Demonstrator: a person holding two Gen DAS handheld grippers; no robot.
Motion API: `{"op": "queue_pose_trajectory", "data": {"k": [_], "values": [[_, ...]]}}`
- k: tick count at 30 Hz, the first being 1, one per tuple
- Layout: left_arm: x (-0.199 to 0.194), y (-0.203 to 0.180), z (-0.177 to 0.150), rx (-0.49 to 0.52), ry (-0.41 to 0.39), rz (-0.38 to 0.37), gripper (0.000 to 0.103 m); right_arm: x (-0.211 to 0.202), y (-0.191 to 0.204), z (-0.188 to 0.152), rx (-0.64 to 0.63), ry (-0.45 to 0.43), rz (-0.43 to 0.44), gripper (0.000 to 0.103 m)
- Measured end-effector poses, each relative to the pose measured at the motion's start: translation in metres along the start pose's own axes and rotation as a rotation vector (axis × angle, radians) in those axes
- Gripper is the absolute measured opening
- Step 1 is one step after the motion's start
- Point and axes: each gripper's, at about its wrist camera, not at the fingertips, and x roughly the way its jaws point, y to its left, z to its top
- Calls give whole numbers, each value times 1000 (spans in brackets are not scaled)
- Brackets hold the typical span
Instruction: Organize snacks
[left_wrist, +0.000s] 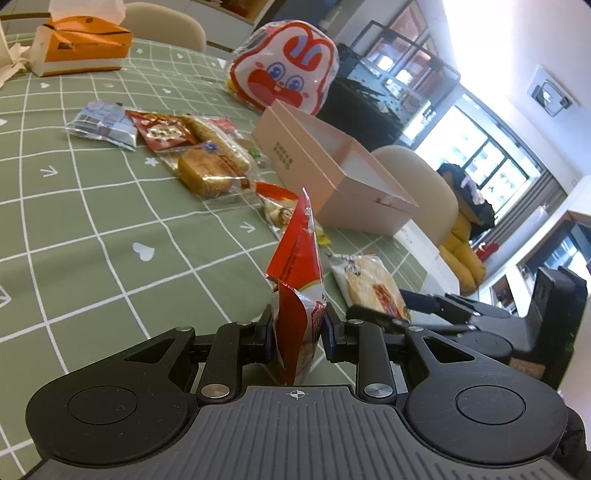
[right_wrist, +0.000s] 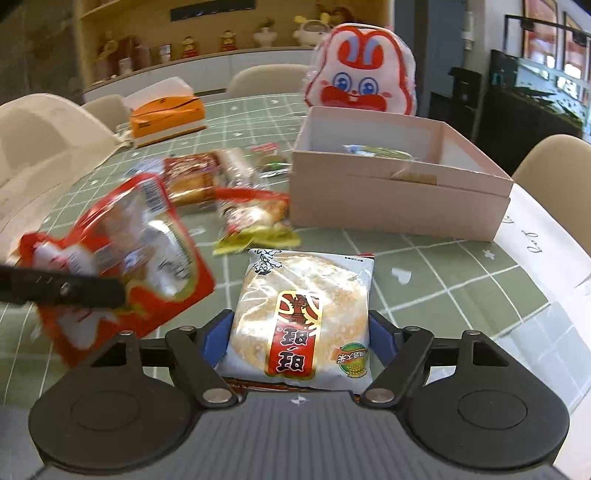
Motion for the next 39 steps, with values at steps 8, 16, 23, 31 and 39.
{"op": "queue_pose_trajectory", "data": {"k": [8, 16, 23, 31, 39], "values": [[2, -20, -5, 80, -8, 21, 28, -36, -8, -18, -20, -59, 20, 76], [0, -65, -20, 114, 3, 3, 28, -69, -39, -25, -10, -127, 19, 76], [-7, -127, -3, 196, -13, -64, 28, -115, -65, 7, -39, -265, 15, 76], [-7, -164, 116, 184, -224, -99, 28, -136, -106, 133, -72, -425, -67, 76], [112, -107, 168, -53, -104, -90, 27, -70, -149, 184, -25, -363, -127, 76]]}}
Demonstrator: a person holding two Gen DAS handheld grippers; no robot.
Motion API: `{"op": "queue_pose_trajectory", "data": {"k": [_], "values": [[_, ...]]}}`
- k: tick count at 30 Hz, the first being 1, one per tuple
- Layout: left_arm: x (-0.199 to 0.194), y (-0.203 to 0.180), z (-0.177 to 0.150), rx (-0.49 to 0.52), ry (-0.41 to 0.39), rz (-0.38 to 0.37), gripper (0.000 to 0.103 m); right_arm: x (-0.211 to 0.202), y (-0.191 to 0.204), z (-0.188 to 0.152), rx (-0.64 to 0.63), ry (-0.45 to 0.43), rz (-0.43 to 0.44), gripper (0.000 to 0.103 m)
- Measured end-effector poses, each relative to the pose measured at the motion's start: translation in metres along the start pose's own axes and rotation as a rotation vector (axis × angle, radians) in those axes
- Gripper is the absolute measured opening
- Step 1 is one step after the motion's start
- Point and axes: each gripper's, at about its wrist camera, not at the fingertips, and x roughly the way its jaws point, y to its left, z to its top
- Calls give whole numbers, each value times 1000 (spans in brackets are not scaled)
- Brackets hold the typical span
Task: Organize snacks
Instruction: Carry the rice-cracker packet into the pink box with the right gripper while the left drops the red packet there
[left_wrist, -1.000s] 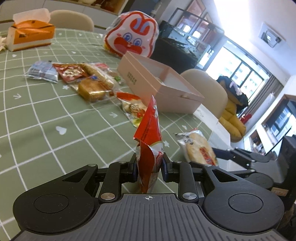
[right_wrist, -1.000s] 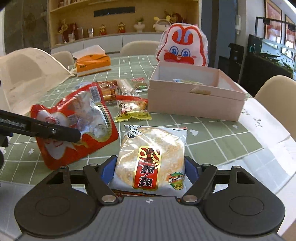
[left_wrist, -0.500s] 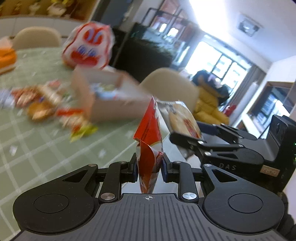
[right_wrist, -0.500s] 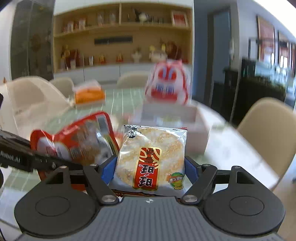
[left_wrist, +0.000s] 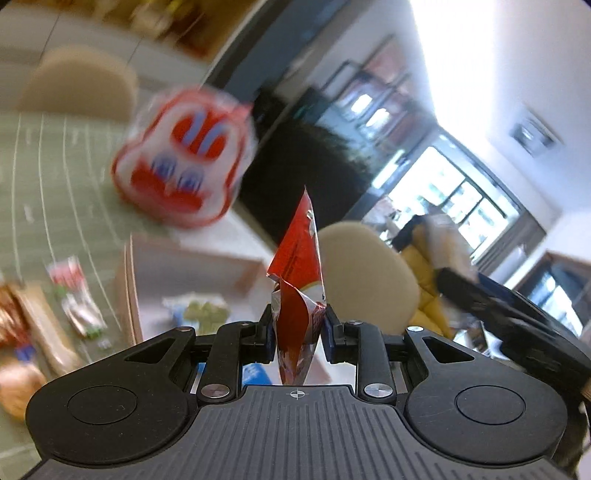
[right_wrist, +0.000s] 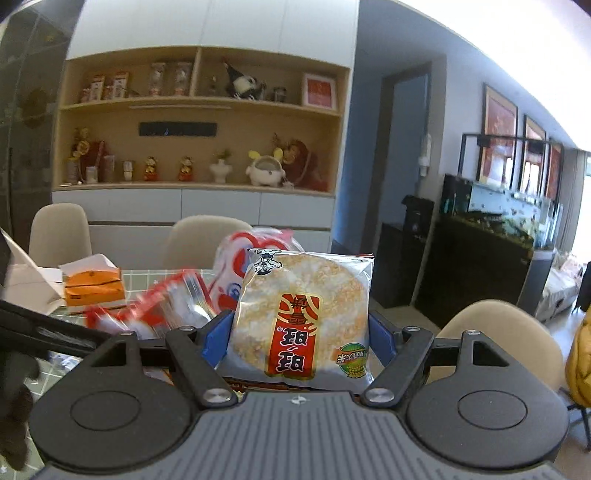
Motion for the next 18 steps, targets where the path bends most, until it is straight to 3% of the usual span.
{"op": "queue_pose_trajectory", "data": {"k": [3, 6, 10, 13, 15, 18], "values": [[49, 23, -3, 21, 109, 43, 32, 34, -10, -12, 25, 74, 37, 76], [70, 31, -3, 135, 96, 197, 36, 72, -9, -24, 48, 148, 65, 76], [41, 38, 4, 131, 5, 151, 36, 121, 1, -43, 77, 258, 148, 76], [14, 41, 8, 135, -36, 169, 36, 158, 10, -56, 118, 382, 245, 77], [-1, 51, 7, 124, -35, 202, 36, 171, 15, -61, 134, 421, 233, 77], [-27, 67, -4, 78, -42, 258, 36, 168, 17, -59, 151, 398, 208, 78]]}}
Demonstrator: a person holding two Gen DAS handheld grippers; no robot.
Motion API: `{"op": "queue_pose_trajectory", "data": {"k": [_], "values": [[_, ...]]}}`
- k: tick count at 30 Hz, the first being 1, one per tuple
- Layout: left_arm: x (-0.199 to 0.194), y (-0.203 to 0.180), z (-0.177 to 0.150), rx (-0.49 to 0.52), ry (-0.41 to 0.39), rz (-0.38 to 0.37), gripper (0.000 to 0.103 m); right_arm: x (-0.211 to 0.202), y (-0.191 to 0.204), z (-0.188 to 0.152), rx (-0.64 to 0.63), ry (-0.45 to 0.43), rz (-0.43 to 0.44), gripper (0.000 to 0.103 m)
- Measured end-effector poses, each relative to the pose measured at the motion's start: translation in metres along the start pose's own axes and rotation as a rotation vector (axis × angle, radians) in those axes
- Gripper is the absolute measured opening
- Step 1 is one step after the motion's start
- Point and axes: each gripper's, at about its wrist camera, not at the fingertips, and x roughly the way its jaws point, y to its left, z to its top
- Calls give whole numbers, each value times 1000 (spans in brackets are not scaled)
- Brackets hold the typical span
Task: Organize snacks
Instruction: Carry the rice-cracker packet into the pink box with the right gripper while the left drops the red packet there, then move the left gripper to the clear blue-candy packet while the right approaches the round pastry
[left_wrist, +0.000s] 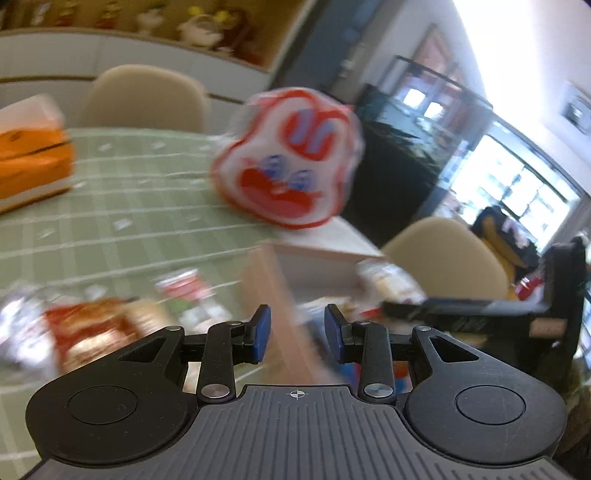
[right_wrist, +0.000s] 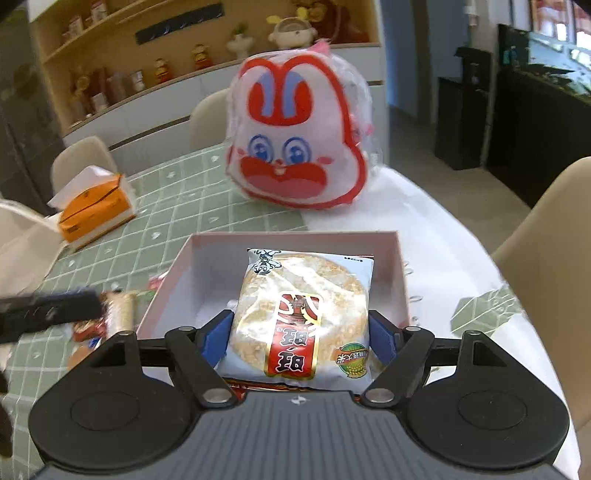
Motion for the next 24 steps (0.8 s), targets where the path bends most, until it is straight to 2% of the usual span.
{"op": "queue_pose_trajectory", "data": {"k": [2, 5, 9, 12, 15, 19, 21, 24], "values": [[-13, 22, -8, -32, -13, 44, 36, -8, 1, 1, 7, -4, 31, 84], [-32, 53, -17, -81, -43, 119, 36, -18, 6, 5, -21, 17, 38, 85], [-54, 89, -23, -159, -77, 154, 36, -27, 18, 3, -14, -39, -65, 85], [-76, 111, -22, -147, -184, 243, 36, -28, 38, -4, -23, -32, -20, 85], [-87, 134, -21, -204, -198, 276, 36, -26, 71, -14, -65, -28, 10, 85], [-68, 154, -11, -239, -160, 278, 36, -12, 131, -29, -172, -25, 38, 85], [-52, 157, -1, -218, -151, 278, 36, -3, 160, -40, -209, -28, 49, 85], [-19, 157, 13, -139, -112, 326, 36, 8, 185, -59, -213, -4, 103, 85]]}}
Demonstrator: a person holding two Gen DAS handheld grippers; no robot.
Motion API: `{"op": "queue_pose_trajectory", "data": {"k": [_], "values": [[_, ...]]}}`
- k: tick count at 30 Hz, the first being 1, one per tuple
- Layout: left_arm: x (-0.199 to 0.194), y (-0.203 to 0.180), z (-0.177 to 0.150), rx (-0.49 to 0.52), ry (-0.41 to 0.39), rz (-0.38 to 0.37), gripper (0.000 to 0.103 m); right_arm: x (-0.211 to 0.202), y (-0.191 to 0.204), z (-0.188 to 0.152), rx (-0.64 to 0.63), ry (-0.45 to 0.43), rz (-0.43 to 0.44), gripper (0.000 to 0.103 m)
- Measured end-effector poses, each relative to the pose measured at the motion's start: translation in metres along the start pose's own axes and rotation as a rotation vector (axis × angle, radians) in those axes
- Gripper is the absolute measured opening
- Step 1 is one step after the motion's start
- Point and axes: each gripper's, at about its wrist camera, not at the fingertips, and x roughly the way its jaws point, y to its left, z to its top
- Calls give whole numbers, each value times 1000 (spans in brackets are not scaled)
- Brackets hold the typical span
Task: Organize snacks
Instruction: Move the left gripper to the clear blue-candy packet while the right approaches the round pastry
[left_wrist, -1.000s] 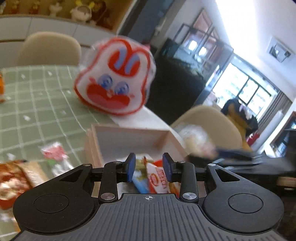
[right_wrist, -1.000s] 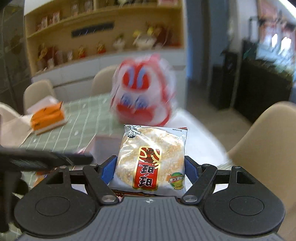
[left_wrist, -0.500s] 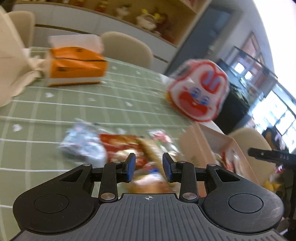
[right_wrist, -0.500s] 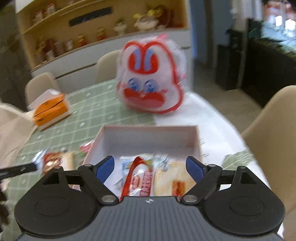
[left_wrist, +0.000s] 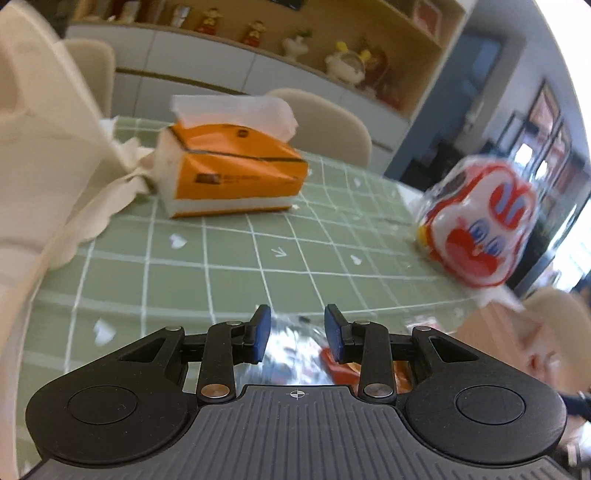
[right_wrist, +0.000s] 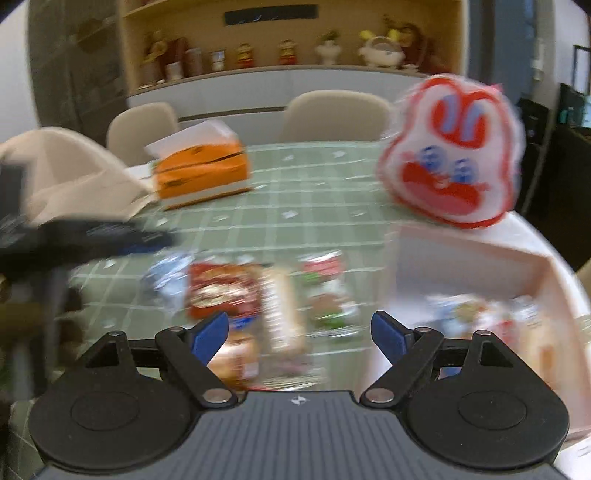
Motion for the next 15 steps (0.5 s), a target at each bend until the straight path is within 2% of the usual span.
{"op": "queue_pose_trajectory", "data": {"k": [2, 3, 7, 12, 15], "values": [[16, -4, -1, 43, 25, 12, 36, 9, 11, -10, -2, 21, 32, 85], [22, -7, -1, 63, 32, 16, 36, 15, 15, -15, -15, 27, 22, 86], [34, -13, -2, 116, 64, 15, 36, 28, 34, -26, -153, -10, -104, 88], [30, -20, -10, 232, 86, 11, 35, 18, 36, -29, -144, -73, -73, 86], [14, -21, -23, 297, 92, -6, 33, 19, 35, -29, -136, -61, -28, 76]]}}
